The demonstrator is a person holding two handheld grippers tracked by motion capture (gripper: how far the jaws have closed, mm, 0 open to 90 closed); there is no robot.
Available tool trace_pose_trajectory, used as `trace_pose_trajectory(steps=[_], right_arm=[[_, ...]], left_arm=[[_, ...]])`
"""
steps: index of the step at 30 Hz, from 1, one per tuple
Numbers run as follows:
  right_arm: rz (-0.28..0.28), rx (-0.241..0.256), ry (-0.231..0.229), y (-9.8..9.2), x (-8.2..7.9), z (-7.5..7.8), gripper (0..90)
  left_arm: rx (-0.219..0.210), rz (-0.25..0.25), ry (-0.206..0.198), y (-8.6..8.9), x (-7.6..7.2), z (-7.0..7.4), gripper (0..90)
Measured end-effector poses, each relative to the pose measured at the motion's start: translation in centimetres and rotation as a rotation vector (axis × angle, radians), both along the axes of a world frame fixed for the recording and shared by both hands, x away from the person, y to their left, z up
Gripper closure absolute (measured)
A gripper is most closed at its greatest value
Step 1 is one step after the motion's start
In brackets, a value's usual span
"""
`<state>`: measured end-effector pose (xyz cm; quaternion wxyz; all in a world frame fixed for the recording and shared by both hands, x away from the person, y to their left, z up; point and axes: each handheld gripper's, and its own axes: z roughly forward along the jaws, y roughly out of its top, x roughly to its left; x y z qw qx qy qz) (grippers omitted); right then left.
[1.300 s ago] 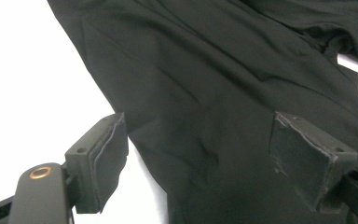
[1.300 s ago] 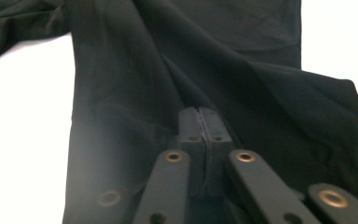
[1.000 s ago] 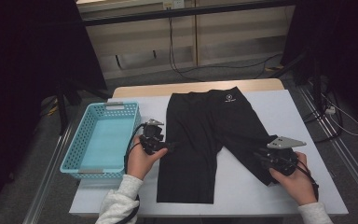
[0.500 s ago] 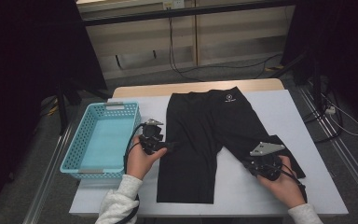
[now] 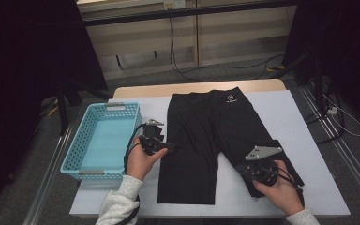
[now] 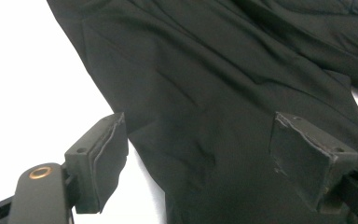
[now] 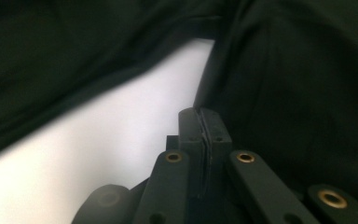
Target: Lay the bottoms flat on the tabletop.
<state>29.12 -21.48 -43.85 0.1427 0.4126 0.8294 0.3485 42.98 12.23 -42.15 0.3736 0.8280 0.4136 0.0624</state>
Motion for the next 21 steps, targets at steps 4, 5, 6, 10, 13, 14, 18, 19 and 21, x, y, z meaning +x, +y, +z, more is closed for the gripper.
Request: trace_pose_trajectory(steps=[4, 5, 6, 10, 13, 14, 18, 19, 21], right_arm=[[0.029, 0.009, 0.025, 1.4, -0.2, -0.3, 88.7], [0.033, 0.011, 0.03, 1.5, -0.1, -0.4, 88.0], [0.046, 0.033, 0.041, 1.5, -0.1, -0.6, 87.5], [0.015, 0.058, 0.011, 0.9, 0.0, -0.2, 71.9], [-0.061, 0.073, -0.029, -0.6, 0.3, 0.2, 62.7], [-0.092, 0.057, -0.046, -1.4, 0.3, 0.2, 58.9], [-0.192, 0.005, -0.075, -4.2, 0.6, 0.0, 51.5], [-0.207, -0.006, -0.081, -4.7, 0.7, 0.0, 50.7], [-0.254, -0.03, -0.085, -6.1, 0.8, -0.2, 48.4]], left_arm=[[-0.003, 0.004, 0.002, -0.1, 0.0, -0.1, 19.6], [-0.006, 0.007, 0.0, -0.1, 0.0, -0.1, 19.6], [0.001, 0.001, 0.0, -0.1, 0.0, -0.1, 19.5], [0.004, -0.002, 0.004, -0.1, 0.0, -0.1, 19.5], [0.003, -0.001, 0.004, 0.0, 0.0, -0.1, 19.3], [0.002, -0.001, 0.004, 0.0, 0.0, -0.1, 19.3], [-0.001, 0.002, 0.003, 0.0, 0.0, -0.1, 19.2], [0.002, -0.002, 0.005, 0.0, 0.0, -0.1, 19.2], [0.002, -0.002, 0.005, 0.0, 0.0, -0.1, 19.2]])
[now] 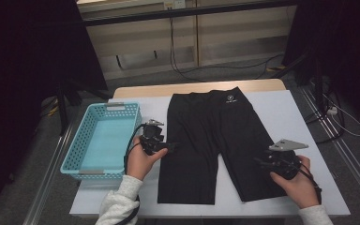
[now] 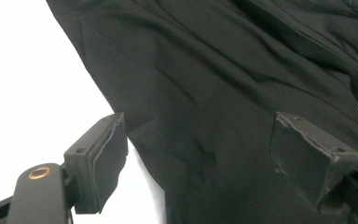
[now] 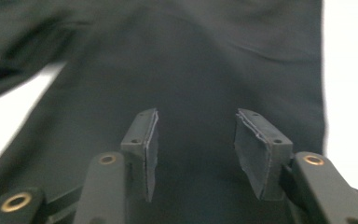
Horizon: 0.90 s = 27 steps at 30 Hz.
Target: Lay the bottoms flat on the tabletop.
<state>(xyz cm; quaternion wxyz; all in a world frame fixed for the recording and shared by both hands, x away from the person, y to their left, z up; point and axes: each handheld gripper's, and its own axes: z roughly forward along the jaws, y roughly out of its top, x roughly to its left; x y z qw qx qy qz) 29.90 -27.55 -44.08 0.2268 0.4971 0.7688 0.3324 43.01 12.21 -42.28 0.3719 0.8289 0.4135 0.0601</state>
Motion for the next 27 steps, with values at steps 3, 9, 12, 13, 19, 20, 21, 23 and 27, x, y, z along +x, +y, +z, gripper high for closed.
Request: trace_pose_trajectory(steps=[3, 9, 12, 13, 19, 20, 21, 23, 27], right_arm=[[-0.084, -0.051, 0.01, -1.7, 0.0, -0.1, 49.1], [-0.164, -0.076, 0.01, -3.6, -0.4, -0.1, 49.9], [-0.185, -0.056, 0.045, -4.2, -0.5, -0.6, 49.9], [-0.182, -0.043, 0.058, -4.4, -0.6, -0.8, 50.1], [-0.184, 0.018, 0.091, -4.8, -0.8, -1.1, 71.3], [-0.182, 0.023, 0.093, -4.8, -0.8, -1.1, 74.1], [-0.181, 0.029, 0.093, -4.9, -0.8, -1.1, 77.6], [-0.167, 0.037, 0.104, -5.1, -0.9, -1.0, 88.5], [-0.162, 0.067, 0.116, -5.4, -1.1, -1.0, 89.9]], left_arm=[[0.0, -0.001, 0.0, 0.0, 0.0, 0.0, 19.2], [-0.01, 0.007, 0.001, 0.1, 0.1, 0.1, 19.2], [-0.008, -0.005, 0.01, 0.2, 0.1, 0.2, 19.2], [-0.011, 0.001, 0.001, 0.2, 0.1, 0.1, 19.2], [-0.01, -0.002, -0.002, 0.1, 0.1, 0.1, 19.2], [-0.008, -0.002, -0.001, 0.0, 0.1, 0.2, 19.2], [-0.008, -0.003, -0.002, 0.0, 0.1, 0.2, 19.2], [-0.012, 0.002, -0.003, 0.0, 0.1, 0.2, 19.2], [-0.012, 0.001, -0.002, 0.1, 0.2, 0.2, 19.2]])
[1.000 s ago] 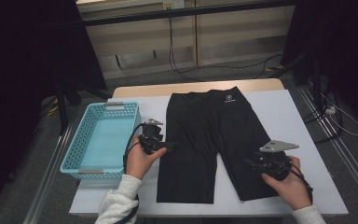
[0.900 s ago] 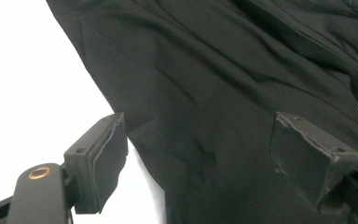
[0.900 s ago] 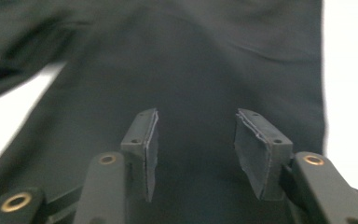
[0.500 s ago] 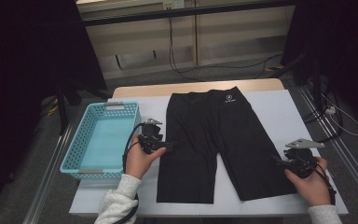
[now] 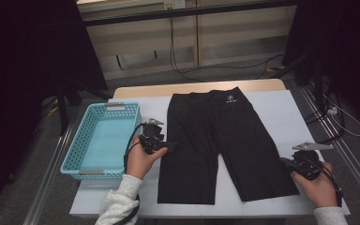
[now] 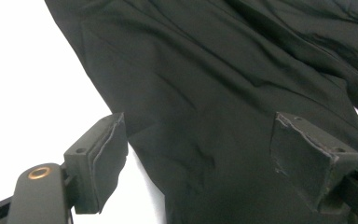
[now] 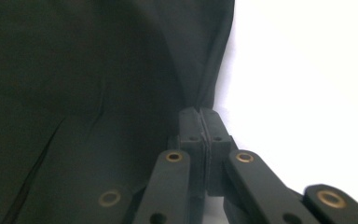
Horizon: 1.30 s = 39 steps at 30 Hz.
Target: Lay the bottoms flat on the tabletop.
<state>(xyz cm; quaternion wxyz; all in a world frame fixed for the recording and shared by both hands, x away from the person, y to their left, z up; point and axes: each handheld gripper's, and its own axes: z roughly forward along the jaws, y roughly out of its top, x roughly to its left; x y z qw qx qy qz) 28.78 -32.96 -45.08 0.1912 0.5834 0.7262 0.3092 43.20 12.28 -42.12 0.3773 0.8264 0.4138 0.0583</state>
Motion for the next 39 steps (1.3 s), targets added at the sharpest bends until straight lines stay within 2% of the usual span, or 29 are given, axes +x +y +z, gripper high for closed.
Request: trace_pose_trajectory(steps=[4, 8, 20, 26, 39], right_arm=[[0.004, 0.018, 0.008, -0.4, -0.3, 0.0, 90.0], [0.006, 0.038, 0.01, -0.7, -0.6, 0.0, 90.0], [0.023, 0.051, 0.023, -1.0, -1.3, 0.1, 90.0], [0.033, 0.038, 0.021, -1.0, -1.8, 0.1, 90.0], [0.029, 0.043, 0.028, -1.3, -3.1, 0.2, 90.0]], left_arm=[[0.001, -0.007, 0.012, 0.1, 0.1, 0.0, 19.1], [-0.007, -0.005, 0.004, 0.0, 0.0, 0.1, 19.1], [0.0, -0.008, 0.012, 0.1, 0.0, 0.1, 19.1], [-0.002, -0.002, 0.005, 0.0, 0.0, 0.0, 19.1], [0.002, -0.003, 0.002, 0.0, 0.0, 0.2, 18.9]])
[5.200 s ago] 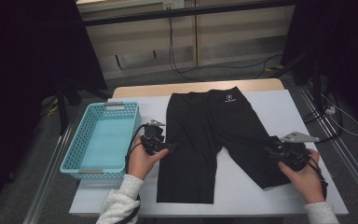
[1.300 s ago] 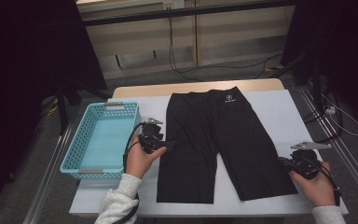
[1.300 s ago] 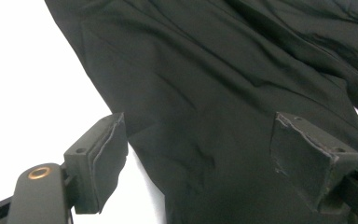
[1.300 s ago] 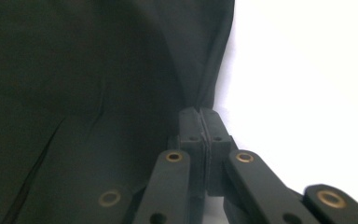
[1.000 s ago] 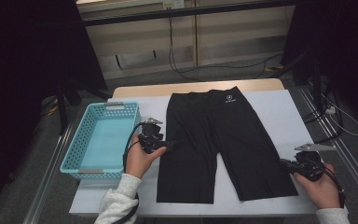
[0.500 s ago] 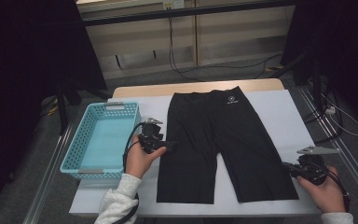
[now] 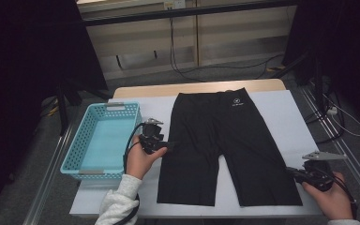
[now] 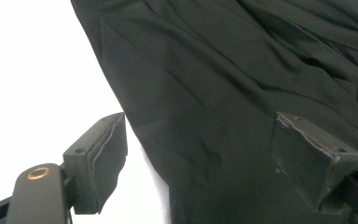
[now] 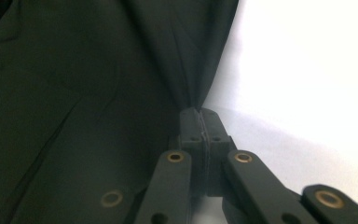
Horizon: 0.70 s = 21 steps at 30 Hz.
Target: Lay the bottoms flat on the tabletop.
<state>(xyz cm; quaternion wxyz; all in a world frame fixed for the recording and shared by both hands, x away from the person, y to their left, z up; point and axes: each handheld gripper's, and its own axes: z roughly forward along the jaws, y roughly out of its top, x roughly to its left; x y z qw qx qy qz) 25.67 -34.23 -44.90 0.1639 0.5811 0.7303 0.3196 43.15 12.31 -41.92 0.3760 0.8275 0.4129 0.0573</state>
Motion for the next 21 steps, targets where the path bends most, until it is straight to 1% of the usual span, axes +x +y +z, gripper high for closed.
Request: trace_pose_trajectory(steps=[4, 5, 8, 14, 16, 18, 19, 20, 21], right_arm=[[-0.009, 0.004, 0.002, -0.1, -0.5, 0.0, 90.0], [-0.01, 0.006, 0.001, -0.1, -0.6, 0.0, 90.0], [-0.012, 0.011, 0.001, -0.2, -0.9, 0.0, 90.0], [-0.014, 0.009, 0.005, -0.3, -1.4, 0.0, 90.0], [-0.013, 0.009, 0.004, -0.3, -1.5, 0.0, 89.1], [-0.01, 0.009, 0.001, -0.3, -1.4, 0.0, 78.8], [-0.016, -0.007, -0.008, -0.2, -1.3, 0.1, 70.4], [-0.016, -0.019, -0.014, -0.1, -1.1, 0.2, 66.6], [-0.021, -0.031, -0.026, -0.1, -0.9, 0.3, 61.2]], left_arm=[[-0.005, 0.005, -0.002, -0.1, 0.0, 0.0, 18.9], [0.0, -0.003, 0.0, 0.0, 0.0, 0.1, 18.8], [-0.006, 0.003, -0.005, 0.1, 0.0, 0.2, 18.8], [-0.002, -0.008, -0.001, 0.0, 0.0, 0.3, 18.9], [-0.003, -0.002, -0.005, 0.0, 0.0, 0.2, 18.8], [-0.001, -0.004, -0.002, 0.0, 0.0, 0.3, 18.9], [-0.002, -0.002, -0.005, 0.0, 0.0, 0.3, 18.9], [0.001, -0.004, -0.001, 0.0, 0.0, 0.3, 18.9], [0.001, 0.0, -0.007, 0.0, 0.0, 0.3, 18.8]])
